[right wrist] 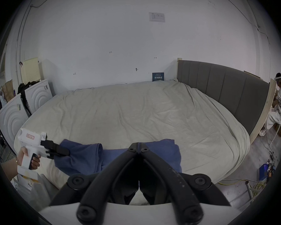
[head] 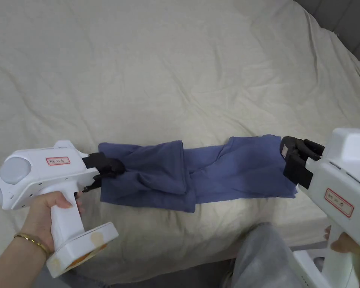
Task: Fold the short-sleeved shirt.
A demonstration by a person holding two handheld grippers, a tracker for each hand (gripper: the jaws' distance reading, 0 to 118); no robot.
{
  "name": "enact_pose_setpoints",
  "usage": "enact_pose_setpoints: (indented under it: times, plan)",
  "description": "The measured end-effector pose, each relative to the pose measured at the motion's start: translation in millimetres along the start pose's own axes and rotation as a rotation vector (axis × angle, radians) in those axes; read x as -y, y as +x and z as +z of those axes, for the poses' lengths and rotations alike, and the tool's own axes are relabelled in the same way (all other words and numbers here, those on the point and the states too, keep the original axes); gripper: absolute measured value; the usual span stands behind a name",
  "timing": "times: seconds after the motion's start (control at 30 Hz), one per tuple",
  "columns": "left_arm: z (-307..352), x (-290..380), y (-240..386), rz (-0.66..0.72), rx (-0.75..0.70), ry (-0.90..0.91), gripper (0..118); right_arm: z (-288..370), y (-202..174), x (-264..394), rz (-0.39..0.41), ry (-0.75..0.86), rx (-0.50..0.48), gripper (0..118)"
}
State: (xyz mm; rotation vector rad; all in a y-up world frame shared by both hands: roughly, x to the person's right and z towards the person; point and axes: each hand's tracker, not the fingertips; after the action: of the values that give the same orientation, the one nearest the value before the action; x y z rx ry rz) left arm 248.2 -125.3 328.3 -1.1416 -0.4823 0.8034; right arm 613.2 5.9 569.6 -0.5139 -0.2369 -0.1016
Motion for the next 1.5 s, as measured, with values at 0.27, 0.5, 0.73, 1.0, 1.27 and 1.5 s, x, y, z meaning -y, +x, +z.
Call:
enact_pose_setpoints:
  times: [0.27,0.5,0.73,1.0,1.27,1.5]
  plan:
    - [93.9,-43.5,4.5,-0.16,-0.361,0.174,9,0.2,-0.9,-3.2,-0.005,0.011,-0.03,2]
    - [148.2,-42.3,56.9,-0.291,-0.569,0.278,9,-3.8,-8.4,-7.6,-0.009,0.022,-0.061,2]
    - [95.8,1.4,129.5,-0.494,-0.465,0.151,10,1.5,-8.1,-6.9,-0.026,0.041,-0.069,2]
    - [-20.8,41.8,150.6,-0.53,-0.437,-0.023,36,18.5,17.3,4.4,-0.059,0.035,-0.004,2]
    - [-63.9,56.3,142.9,-0.415,-0.262,-0.161,56,26.8,36.4,11.4,-0.091,0.028,0.048,2]
    - [-30.4,84.0,147.8,-0.808,-0.288,0.223,1,20.3,36.4,14.7,-0.099,0.026,0.039,2]
